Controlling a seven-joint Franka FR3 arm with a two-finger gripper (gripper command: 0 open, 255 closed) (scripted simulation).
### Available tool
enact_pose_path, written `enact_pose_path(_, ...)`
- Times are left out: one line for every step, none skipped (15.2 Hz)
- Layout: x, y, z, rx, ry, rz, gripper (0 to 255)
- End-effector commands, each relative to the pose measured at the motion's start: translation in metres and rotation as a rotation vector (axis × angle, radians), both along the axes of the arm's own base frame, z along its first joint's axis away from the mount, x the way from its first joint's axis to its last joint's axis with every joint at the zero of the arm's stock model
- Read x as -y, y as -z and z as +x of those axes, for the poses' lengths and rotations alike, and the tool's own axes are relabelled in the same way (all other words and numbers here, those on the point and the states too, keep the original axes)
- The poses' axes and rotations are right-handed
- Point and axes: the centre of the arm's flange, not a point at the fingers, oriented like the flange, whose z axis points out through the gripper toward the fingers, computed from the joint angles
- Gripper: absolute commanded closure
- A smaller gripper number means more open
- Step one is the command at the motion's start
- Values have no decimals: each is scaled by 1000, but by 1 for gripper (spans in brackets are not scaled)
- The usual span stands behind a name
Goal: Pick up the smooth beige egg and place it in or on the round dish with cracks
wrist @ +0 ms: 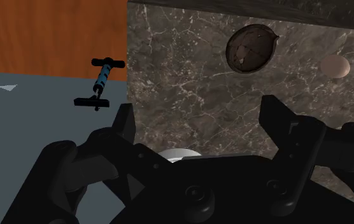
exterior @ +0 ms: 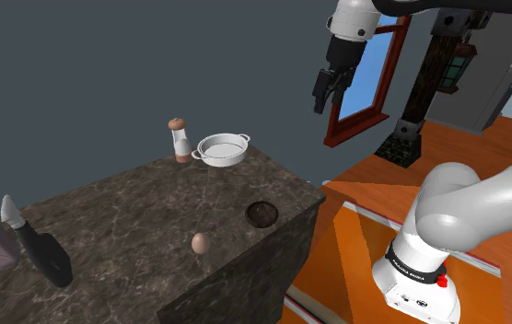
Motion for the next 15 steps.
enact_pose_path(0, 0, 0, 0, 0, 0, 0)
enact_pose_path(-9, 8, 4, 1, 0, 3, 0)
enact_pose_path(-18, 16, 8, 2, 1, 6, 0)
enact_pose_path(-27, 25, 12, 3, 1, 9, 0)
enact_pose_path(-37, 33, 16, 4, 1, 11, 0)
enact_pose_path(-46, 41, 20, 5, 2, 14, 0)
enact_pose_path(-55, 49, 24, 5, 2, 17, 0)
enact_pose_path(-64, 57, 27, 6, 2, 20, 0)
enact_pose_path(-74, 65, 31, 7, 2, 23, 0)
enact_pose_path(-83, 73, 35, 8, 3, 26, 0)
enact_pose_path(-92, 81, 39, 9, 3, 29, 0)
enact_pose_path(-101, 89, 43, 10, 3, 31, 0)
enact_pose_path(-111, 97, 47, 11, 4, 34, 0)
enact_pose_path(-120, 104, 51, 12, 4, 37, 0)
enact_pose_path(-130, 112, 55, 13, 4, 40, 0)
